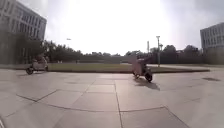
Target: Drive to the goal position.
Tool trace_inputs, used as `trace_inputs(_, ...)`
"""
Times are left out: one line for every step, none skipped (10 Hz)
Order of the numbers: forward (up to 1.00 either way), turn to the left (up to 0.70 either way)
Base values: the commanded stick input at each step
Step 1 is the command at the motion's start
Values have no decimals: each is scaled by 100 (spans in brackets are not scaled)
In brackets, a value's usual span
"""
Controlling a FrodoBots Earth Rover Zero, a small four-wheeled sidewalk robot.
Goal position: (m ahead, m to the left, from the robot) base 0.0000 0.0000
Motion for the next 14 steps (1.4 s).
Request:
trace_inputs(0,-100)
trace_inputs(0,-100)
trace_inputs(0,-100)
trace_inputs(0,-100)
trace_inputs(0,-100)
trace_inputs(0,-100)
trace_inputs(0,-100)
trace_inputs(0,-100)
trace_inputs(0,-100)
trace_inputs(0,-69)
trace_inputs(0,0)
trace_inputs(0,0)
trace_inputs(0,0)
trace_inputs(0,0)
